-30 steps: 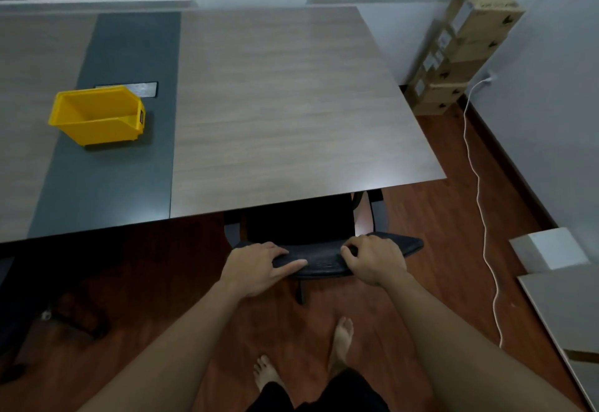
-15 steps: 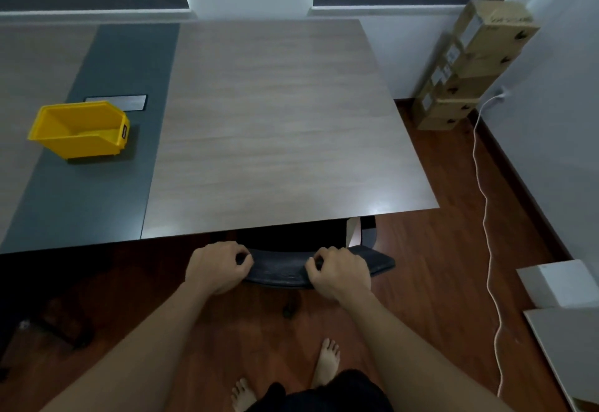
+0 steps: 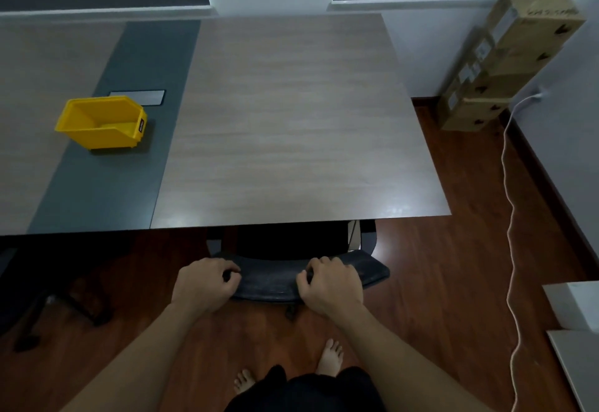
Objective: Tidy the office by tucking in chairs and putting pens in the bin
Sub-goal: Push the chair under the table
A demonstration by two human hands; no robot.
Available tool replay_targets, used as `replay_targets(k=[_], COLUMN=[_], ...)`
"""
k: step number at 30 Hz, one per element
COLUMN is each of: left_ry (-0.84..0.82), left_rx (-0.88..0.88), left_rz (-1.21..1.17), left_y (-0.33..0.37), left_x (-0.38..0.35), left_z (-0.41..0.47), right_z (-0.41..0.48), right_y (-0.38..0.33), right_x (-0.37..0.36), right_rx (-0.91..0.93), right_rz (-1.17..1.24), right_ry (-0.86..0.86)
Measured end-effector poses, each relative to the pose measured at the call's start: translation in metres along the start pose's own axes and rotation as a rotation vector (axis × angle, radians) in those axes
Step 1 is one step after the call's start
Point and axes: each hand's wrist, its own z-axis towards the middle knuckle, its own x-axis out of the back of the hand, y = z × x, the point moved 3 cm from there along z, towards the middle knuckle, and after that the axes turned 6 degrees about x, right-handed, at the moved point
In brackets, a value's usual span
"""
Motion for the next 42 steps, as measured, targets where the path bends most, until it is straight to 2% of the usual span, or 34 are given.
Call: replay_targets(k=[12, 29, 32, 35, 39, 42], left_ry=[0.013, -0.017, -0.092, -0.148, -0.086, -0.054], left_rx=[0.048, 0.031, 0.016, -0.010, -0.032, 0.086], left_rz=[-0.013, 0.021, -0.005, -0.046, -0.123, -0.246], left_y=[0.023, 0.007, 0.011, 0.013, -0.006, -0.040], left_x=[0.012, 0.011, 0.014, 0.023, 0.040, 0.048], left_z=[0.031, 0.060, 0.056, 0.046, 0.018, -0.005], right_z=[0.046, 0.062, 0.058, 0.061, 0.078, 0.088], right_y=[0.025, 0.009, 0.007, 0.007, 0.000, -0.034], right_x=[0.023, 0.024, 0.029, 0.033, 0.030, 0.035], right_rx=[0.029, -0.007, -0.012, -0.023, 0.012, 0.095], right_rz=[0.025, -0.011, -0.005, 0.041, 0.173, 0.199], right_ry=[-0.112, -0.074, -0.120, -0.244, -0.371, -0.373])
